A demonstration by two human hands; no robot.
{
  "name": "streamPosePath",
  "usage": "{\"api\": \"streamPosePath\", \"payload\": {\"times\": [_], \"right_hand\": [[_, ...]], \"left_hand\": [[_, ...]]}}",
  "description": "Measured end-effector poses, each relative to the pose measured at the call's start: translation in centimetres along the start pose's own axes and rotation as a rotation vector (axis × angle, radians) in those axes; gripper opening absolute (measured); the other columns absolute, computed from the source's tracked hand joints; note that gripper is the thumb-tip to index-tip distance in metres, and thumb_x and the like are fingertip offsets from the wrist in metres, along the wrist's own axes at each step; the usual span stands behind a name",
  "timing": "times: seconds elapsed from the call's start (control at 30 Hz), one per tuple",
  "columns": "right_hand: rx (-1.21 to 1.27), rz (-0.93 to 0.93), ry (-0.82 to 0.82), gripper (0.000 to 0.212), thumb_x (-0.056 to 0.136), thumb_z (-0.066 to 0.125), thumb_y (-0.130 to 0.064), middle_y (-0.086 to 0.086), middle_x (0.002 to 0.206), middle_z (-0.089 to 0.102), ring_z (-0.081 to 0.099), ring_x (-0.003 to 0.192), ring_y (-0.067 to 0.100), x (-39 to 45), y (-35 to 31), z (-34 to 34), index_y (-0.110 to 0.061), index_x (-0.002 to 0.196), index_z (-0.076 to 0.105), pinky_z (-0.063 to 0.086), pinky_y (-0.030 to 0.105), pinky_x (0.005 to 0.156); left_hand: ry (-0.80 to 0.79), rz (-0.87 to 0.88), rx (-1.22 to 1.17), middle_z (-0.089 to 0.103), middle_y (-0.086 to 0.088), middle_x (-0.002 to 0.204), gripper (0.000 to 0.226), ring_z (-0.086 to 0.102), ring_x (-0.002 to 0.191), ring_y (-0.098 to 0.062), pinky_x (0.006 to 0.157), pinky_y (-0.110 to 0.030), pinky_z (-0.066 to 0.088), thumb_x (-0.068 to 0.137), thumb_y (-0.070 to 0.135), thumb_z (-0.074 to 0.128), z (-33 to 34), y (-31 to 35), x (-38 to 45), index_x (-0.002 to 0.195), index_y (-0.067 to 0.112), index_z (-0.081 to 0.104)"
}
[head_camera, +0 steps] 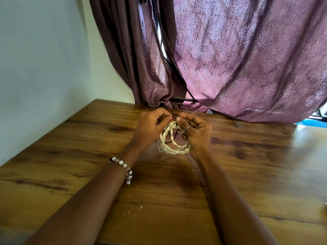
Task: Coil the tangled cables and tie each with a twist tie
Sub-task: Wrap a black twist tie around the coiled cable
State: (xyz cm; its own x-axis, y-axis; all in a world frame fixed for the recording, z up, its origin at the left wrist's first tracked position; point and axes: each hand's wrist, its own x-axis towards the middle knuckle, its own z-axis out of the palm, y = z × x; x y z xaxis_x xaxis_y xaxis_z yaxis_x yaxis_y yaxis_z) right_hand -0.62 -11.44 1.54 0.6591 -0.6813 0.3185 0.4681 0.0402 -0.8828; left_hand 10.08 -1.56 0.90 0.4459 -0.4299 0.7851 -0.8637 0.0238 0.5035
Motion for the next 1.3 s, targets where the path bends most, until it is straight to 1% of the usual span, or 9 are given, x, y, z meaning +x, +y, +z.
{"api": "streamPosePath", "payload": {"times": [0.17,0.53,0.73,0.9,1.0,1.1,1.17,1.23,1.3], "right_hand": [[0.003,-0.004,0.008,0.014,0.08,0.067,0.009,-0.001,0.064,0.072,0.061,0.049,0.003,-0.01,0.03,0.08,0.001,0.091,0.067,0.041,0.012,0.041],[0.037,0.024,0.022,0.011,0.081,0.067,0.005,-0.002,0.063,0.071,0.061,0.049,0.003,-0.36,-0.27,0.19,-0.003,0.088,0.067,0.042,0.013,0.04],[0.034,0.015,0.017,0.011,0.08,0.068,0.005,-0.001,0.065,0.071,0.061,0.05,0.004,-0.36,-0.25,0.12,-0.002,0.088,0.067,0.042,0.013,0.04],[0.023,-0.002,0.009,0.011,0.081,0.067,0.005,-0.002,0.064,0.071,0.06,0.049,0.002,-0.24,-0.11,0.11,-0.003,0.088,0.067,0.041,0.013,0.04],[0.019,0.003,0.004,0.011,0.081,0.067,0.005,-0.003,0.064,0.071,0.06,0.049,0.003,-0.13,0.08,-0.04,-0.003,0.088,0.067,0.041,0.013,0.04],[0.02,-0.005,0.0,0.012,0.079,0.068,0.006,-0.001,0.065,0.072,0.061,0.05,0.003,0.0,0.21,-0.23,-0.003,0.088,0.068,0.041,0.013,0.04],[0.003,-0.022,-0.006,0.013,0.079,0.068,0.006,0.001,0.068,0.073,0.062,0.052,0.004,0.13,0.3,-0.35,0.0,0.09,0.068,0.042,0.013,0.04],[-0.007,-0.04,0.002,0.014,0.079,0.068,0.008,0.002,0.069,0.073,0.063,0.053,0.005,0.28,0.43,-0.45,0.004,0.093,0.068,0.042,0.013,0.041],[-0.012,-0.06,0.024,0.016,0.079,0.068,0.008,0.002,0.068,0.073,0.062,0.051,0.005,0.44,0.54,-0.54,0.009,0.095,0.066,0.042,0.013,0.041]], "left_hand": [[-0.002,0.057,0.034,0.07,-0.001,0.074,0.009,0.062,0.072,-0.007,0.058,-0.012,0.043,0.085,0.012,0.068,-0.17,0.05,0.04,0.091,0.006,0.072],[-0.01,0.095,0.046,0.07,-0.002,0.074,0.008,0.061,0.069,-0.009,0.057,-0.018,0.044,0.085,0.011,0.067,-0.49,0.47,0.21,0.09,0.006,0.071],[0.003,0.081,0.045,0.07,-0.003,0.072,0.008,0.061,0.066,-0.011,0.055,-0.023,0.045,0.085,0.011,0.066,-0.38,0.41,0.21,0.088,0.006,0.071],[0.019,0.088,0.064,0.069,-0.003,0.069,0.006,0.06,0.067,-0.01,0.055,-0.015,0.041,0.083,0.009,0.068,-0.32,0.44,0.23,0.087,0.006,0.071],[0.015,0.09,0.076,0.068,-0.002,0.068,0.006,0.059,0.065,-0.008,0.053,-0.013,0.039,0.083,0.009,0.068,-0.27,0.44,0.23,0.086,0.006,0.071],[0.021,0.054,0.071,0.064,0.004,0.066,0.005,0.056,0.058,0.001,0.051,-0.008,0.034,0.084,0.01,0.067,-0.14,0.46,0.12,0.086,0.006,0.07],[0.023,0.017,0.062,0.061,0.007,0.063,0.004,0.054,0.056,0.0,0.05,-0.007,0.033,0.085,0.011,0.067,0.01,0.52,0.01,0.085,0.008,0.07],[0.023,-0.032,0.022,0.063,0.005,0.065,0.004,0.057,0.058,-0.007,0.05,-0.01,0.036,0.085,0.011,0.067,0.24,0.53,-0.09,0.085,0.008,0.07],[0.012,-0.144,-0.095,0.068,0.001,0.072,0.005,0.062,0.063,-0.008,0.054,-0.015,0.045,0.086,0.011,0.066,0.5,0.89,-0.13,0.087,0.008,0.07]]}}
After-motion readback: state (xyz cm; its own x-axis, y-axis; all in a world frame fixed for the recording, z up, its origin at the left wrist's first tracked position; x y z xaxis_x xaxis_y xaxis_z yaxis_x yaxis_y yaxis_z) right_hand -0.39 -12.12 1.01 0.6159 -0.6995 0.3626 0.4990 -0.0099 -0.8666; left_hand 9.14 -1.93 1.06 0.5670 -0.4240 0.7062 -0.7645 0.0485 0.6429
